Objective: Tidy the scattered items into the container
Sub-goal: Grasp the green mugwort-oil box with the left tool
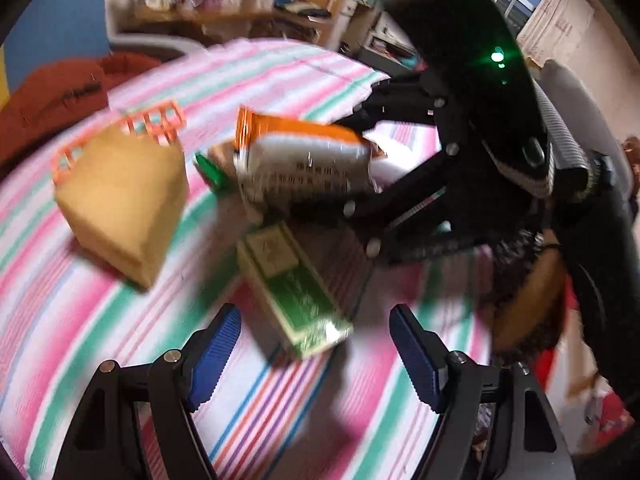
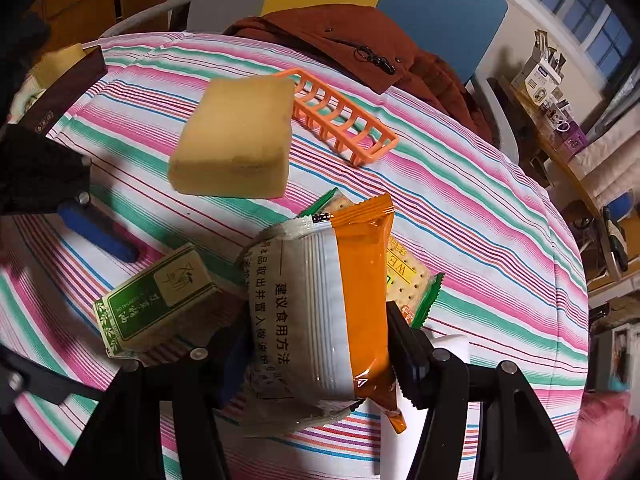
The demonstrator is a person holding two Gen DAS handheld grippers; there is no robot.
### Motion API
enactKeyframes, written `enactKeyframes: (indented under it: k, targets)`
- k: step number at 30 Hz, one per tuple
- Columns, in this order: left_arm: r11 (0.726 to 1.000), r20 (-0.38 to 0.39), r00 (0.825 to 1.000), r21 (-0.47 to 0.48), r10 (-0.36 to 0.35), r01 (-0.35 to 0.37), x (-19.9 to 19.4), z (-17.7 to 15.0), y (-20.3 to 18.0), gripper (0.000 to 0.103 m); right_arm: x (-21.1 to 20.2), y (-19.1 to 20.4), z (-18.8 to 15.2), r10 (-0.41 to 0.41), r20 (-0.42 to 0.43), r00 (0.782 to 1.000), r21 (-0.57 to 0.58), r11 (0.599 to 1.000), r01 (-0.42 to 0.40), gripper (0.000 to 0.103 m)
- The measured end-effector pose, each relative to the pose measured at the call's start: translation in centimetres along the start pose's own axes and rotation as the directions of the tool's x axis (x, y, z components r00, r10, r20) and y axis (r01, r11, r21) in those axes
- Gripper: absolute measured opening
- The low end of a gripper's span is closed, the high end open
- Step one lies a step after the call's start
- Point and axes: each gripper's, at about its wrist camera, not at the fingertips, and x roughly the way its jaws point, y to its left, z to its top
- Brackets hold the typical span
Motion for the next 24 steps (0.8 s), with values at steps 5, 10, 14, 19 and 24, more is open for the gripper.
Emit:
enactKeyframes:
  k: [5, 10, 14, 19, 24]
  targets:
    - [0.994, 0.013, 0.996, -0.052, 0.092, -0.092, 1.2, 0.1, -0.3, 0.071, 0.0, 0.1, 0.0, -0.009, 0.001, 1.0, -0.012, 1.0, 0.009, 0.062]
    - [0.98, 0.037, 0.988, -0.136, 0.149, -0.143, 1.3, -0.1, 1.4, 0.067, 0.0, 0.3, 0.0, -0.014, 0.001, 1.0, -0.016, 1.0, 0.014, 0.062]
    - [0.968, 0.067, 0.972, -0.125, 0.227, -0.218, 0.8, -0.6, 0.5, 0.046, 0.1, 0.2, 0.0, -0.015, 0.002, 1.0, -0.016, 1.0, 0.015, 0.062]
    - [0.977, 0.112, 0.977, -0.134, 0.184, -0.168, 0.3, -0.5, 0.4, 0.032, 0.2, 0.3, 0.1, -0.018, 0.005, 1.0, -0.022, 1.0, 0.018, 0.062]
    - [0.973, 0.146, 0.973, -0.171, 0.181, -0.155, -1.4, -2.5, -0.6, 0.032, 0.3, 0.5, 0.2, -0.023, 0.013, 1.0, -0.02, 1.0, 0.023, 0.062]
